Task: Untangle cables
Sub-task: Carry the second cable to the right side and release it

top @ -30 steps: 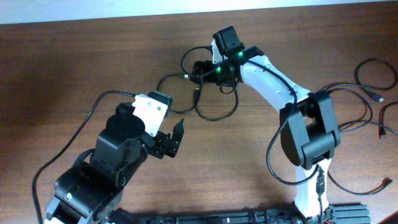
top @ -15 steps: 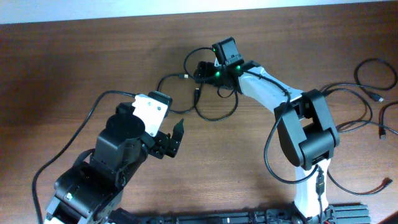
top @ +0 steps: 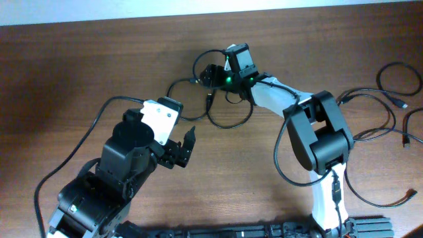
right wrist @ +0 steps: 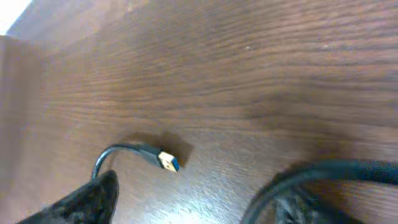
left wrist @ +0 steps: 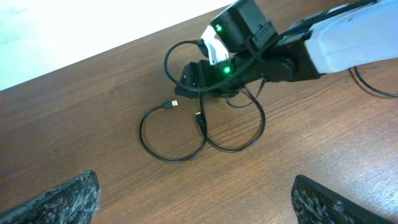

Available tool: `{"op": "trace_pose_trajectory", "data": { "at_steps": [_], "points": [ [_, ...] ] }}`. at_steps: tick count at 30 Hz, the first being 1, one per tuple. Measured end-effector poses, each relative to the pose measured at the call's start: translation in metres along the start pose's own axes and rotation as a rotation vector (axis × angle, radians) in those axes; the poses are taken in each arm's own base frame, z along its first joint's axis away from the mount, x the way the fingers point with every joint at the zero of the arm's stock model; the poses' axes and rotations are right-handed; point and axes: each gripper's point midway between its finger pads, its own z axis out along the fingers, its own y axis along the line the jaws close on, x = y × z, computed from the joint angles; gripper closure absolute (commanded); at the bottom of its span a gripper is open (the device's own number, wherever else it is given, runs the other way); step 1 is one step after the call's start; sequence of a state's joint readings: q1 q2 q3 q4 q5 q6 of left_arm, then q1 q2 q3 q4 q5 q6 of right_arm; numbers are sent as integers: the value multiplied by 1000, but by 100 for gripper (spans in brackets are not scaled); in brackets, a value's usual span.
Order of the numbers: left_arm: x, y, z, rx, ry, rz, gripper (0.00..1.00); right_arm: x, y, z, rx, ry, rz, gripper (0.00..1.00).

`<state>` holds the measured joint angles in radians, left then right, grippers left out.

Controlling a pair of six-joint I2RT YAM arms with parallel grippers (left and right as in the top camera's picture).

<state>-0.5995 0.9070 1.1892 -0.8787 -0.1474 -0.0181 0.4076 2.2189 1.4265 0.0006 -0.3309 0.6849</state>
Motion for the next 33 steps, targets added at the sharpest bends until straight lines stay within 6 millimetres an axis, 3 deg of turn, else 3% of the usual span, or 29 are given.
{"op": "trace_pose_trajectory", "data": {
  "at_steps": [2, 4, 8, 11, 13, 14, 17, 20, 24, 26, 30, 33],
  "points": [
    [0, 0, 0, 0, 0, 0, 1, 1, 1, 5, -26, 6, 26, 63],
    [0, 0, 0, 0, 0, 0, 1, 3, 2, 11, -54, 6, 29, 93],
    [0, 0, 0, 0, 0, 0, 1, -3, 9, 17, -123, 5, 29, 96],
    [0, 0, 0, 0, 0, 0, 1, -26, 29, 10, -191, -16, 14, 96],
    [0, 0, 0, 0, 0, 0, 1, -92, 71, -20, -311, -129, -43, 96],
    [0, 0, 0, 0, 0, 0, 1, -114, 82, -35, -339, -170, -59, 96],
    [0, 0, 0, 0, 0, 0, 1, -172, 94, -86, -369, -268, -71, 96],
    [0, 0, 0, 0, 0, 0, 1, -235, 92, -162, -372, -406, -77, 96],
    [0, 0, 0, 0, 0, 0, 1, -283, 60, -249, -303, -530, -61, 96],
    [0, 0, 0, 0, 0, 0, 1, -297, 23, -293, -211, -564, -40, 96],
    [0, 0, 0, 0, 0, 0, 1, -304, -59, -347, -49, -588, 38, 96],
    [0, 0, 0, 0, 0, 0, 1, -297, -120, -376, 72, -585, 107, 96]
  ]
}}
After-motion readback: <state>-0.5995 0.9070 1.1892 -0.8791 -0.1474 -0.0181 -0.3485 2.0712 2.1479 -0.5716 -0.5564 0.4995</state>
